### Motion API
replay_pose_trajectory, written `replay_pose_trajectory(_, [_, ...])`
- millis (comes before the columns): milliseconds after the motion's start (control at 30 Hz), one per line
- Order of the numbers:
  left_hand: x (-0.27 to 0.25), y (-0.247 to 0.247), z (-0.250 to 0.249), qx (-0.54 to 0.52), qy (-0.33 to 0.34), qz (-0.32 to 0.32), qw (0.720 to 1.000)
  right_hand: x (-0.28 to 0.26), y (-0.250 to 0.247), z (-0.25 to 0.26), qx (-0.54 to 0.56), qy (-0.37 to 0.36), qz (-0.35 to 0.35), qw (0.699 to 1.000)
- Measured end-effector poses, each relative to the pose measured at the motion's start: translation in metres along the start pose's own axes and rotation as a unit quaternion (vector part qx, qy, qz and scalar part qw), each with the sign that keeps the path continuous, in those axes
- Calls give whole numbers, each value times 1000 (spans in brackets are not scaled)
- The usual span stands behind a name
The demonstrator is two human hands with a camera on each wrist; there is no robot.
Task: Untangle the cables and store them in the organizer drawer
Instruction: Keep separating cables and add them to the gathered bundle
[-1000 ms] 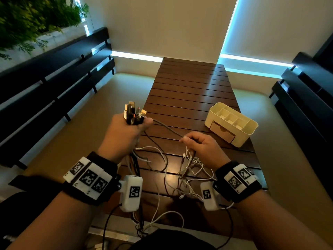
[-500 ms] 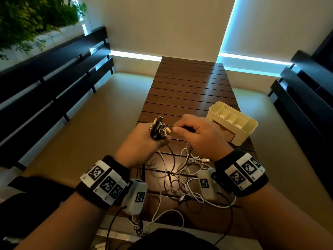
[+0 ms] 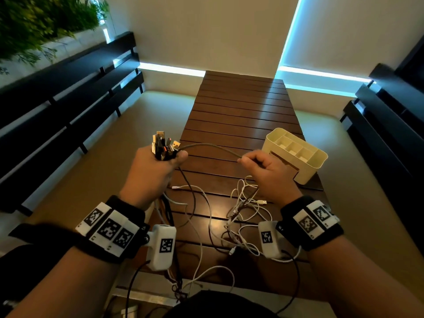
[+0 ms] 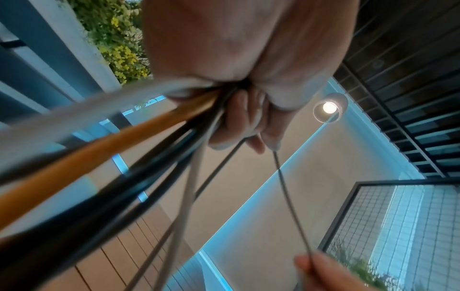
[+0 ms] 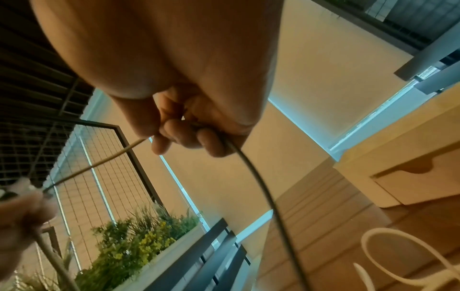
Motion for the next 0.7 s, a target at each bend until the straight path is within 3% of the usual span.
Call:
replay_pose_trajectory(167, [-5, -4, -8, 33, 38, -88, 995, 9, -4, 37, -43, -69, 26, 996])
replay_pose_trajectory(300, [-12, 0, -16, 31, 49, -73, 996, 3, 9, 55, -58, -95, 76, 991])
replay_pose_trajectory(700, [-24, 17, -12, -36, 32, 13, 999, -61, 15, 69, 40, 28, 108, 993])
Point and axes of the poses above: each hand's wrist, its own x-axis towards the middle knuckle, its own y-axis out of the palm, z = x × y, the point moved 8 cm from there along x, towards the middle knuckle, and after that the axes turned 8 degrees about -y, right-handed, at the moved point
